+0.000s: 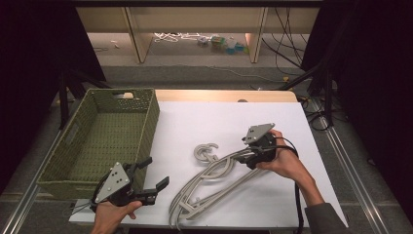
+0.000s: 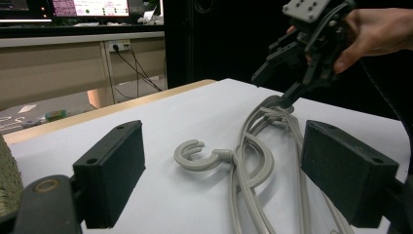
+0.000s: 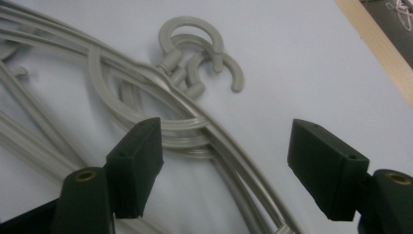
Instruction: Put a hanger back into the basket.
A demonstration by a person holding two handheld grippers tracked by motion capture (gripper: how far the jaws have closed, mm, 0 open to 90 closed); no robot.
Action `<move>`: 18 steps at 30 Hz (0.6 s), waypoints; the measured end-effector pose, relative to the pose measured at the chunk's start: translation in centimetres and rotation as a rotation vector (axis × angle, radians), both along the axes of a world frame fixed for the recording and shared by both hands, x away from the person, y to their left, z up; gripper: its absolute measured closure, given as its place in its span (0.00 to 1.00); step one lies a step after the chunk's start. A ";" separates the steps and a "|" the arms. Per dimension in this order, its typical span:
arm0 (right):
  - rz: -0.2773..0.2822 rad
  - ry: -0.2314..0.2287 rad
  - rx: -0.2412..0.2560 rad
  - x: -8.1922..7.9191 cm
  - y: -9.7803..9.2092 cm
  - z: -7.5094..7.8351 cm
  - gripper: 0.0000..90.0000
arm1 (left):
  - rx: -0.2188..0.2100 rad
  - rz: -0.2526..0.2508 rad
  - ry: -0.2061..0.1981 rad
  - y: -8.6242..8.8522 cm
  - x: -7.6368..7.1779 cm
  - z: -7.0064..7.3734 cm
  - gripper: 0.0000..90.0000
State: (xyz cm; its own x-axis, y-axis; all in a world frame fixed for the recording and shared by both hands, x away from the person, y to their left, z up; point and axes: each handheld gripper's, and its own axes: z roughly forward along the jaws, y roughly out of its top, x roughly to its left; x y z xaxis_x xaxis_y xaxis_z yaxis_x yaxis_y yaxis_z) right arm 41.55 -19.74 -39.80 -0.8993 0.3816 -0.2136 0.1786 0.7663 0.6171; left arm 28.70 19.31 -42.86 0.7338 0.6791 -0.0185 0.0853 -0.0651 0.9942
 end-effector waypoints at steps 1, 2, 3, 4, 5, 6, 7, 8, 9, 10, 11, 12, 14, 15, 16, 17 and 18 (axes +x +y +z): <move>0.007 0.001 -0.010 0.4 0.1 -0.3 0.37 | 0.008 -0.003 -0.008 0.0 0.0 0.0 0.18; 0.001 0.012 -0.024 0.7 0.3 -0.5 0.38 | 0.007 -0.003 -0.004 0.0 0.0 0.0 0.18; 0.012 0.017 -0.046 1.2 0.4 -0.8 0.39 | 0.008 -0.003 -0.003 0.0 0.0 0.0 0.18; 0.012 0.020 -0.056 1.3 0.4 -1.0 0.40 | 0.006 -0.004 -0.001 0.0 0.0 0.0 0.18; 0.013 0.013 -0.069 1.6 0.5 -1.3 0.41 | 0.007 -0.004 -0.004 0.0 0.0 0.0 0.18; 0.018 0.022 -0.079 1.7 0.5 -1.5 0.42 | 0.002 -0.002 0.001 0.0 0.0 0.0 0.18; 0.026 0.017 -0.098 2.0 0.5 -1.7 0.42 | 0.003 -0.002 0.002 0.0 0.0 0.0 0.18; 0.027 0.017 -0.113 2.1 0.5 -1.9 0.43 | 0.003 -0.001 0.005 0.0 0.0 0.0 0.18; 0.029 0.018 -0.121 2.3 0.5 -2.1 0.45 | 0.009 -0.002 0.000 0.0 0.0 0.0 0.18; 0.033 0.015 -0.118 2.5 0.5 -2.3 0.46 | 0.007 -0.002 0.001 0.0 0.0 0.0 0.18; 0.039 0.018 -0.124 2.7 0.5 -2.4 0.47 | 0.005 -0.001 0.004 0.0 0.0 0.0 0.18; 0.040 0.020 -0.133 2.8 0.6 -2.6 0.49 | 0.007 -0.001 0.003 0.0 0.0 0.0 0.18; 0.050 0.031 -0.144 3.1 0.7 -3.0 0.51 | 0.001 0.000 0.010 -0.1 0.0 -0.1 0.18; 0.060 0.040 -0.142 3.2 0.8 -3.1 0.53 | 0.004 0.000 0.007 -0.1 0.0 0.0 0.18; 0.065 0.041 -0.140 3.3 0.9 -3.2 0.55 | 0.006 -0.001 0.004 -0.1 0.0 0.0 0.18; 0.076 0.041 -0.146 3.3 1.0 -3.3 0.57 | 0.005 -0.002 0.005 -0.1 0.0 0.0 0.18; 0.091 0.042 -0.162 3.5 1.1 -3.4 0.58 | 0.002 -0.003 0.010 -0.1 0.0 -0.1 0.18</move>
State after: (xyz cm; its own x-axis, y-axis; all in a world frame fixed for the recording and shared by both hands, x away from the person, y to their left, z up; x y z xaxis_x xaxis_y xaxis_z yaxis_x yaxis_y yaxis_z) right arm 45.02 -18.67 -43.19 -0.9379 0.2625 -0.2269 0.1276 0.8691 0.4780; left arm 28.71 19.20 -42.92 0.7354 0.6772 -0.0245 0.0952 -0.0674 0.9932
